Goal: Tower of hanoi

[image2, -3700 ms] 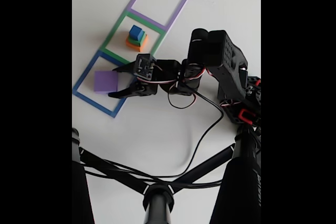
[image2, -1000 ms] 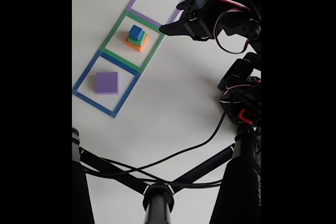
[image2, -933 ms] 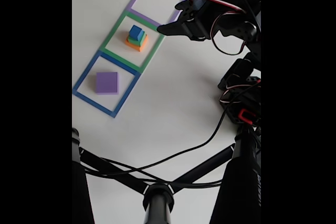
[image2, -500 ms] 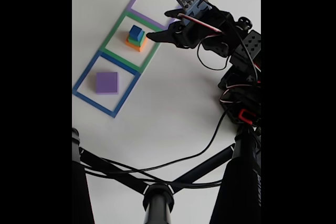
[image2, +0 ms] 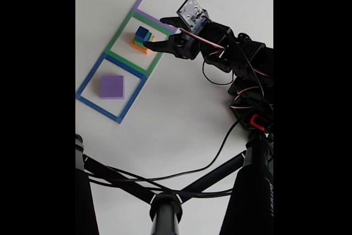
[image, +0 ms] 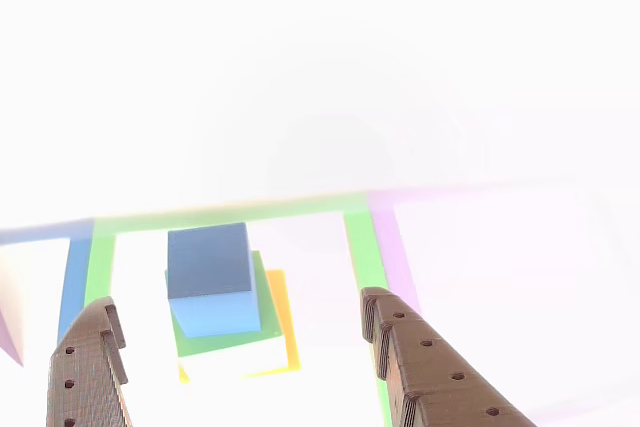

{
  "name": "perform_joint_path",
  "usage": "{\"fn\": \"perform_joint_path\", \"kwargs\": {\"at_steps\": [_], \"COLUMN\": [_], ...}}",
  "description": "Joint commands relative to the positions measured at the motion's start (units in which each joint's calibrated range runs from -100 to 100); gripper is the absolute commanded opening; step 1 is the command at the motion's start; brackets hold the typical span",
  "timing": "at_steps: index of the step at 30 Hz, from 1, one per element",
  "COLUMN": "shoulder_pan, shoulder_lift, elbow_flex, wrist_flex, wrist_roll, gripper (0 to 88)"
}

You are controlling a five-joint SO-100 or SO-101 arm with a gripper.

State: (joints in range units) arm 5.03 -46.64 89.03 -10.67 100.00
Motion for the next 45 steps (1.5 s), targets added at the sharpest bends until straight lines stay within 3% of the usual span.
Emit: {"fn": "perform_joint_path", "kwargs": {"at_steps": [1,19,32,39,45], "shoulder_pan": [-1.1,-3.7,-4.4,-4.8,-5.0], "shoulder_lift": [5.7,24.3,30.2,32.5,33.3], "elbow_flex": [0.0,-4.9,-7.8,-9.3,-10.2], "wrist_flex": [-7.9,-24.4,-27.6,-28.4,-28.4], "wrist_roll": [0.0,0.0,0.0,0.0,0.0], "gripper": [26.8,26.4,24.5,19.7,10.1]}}
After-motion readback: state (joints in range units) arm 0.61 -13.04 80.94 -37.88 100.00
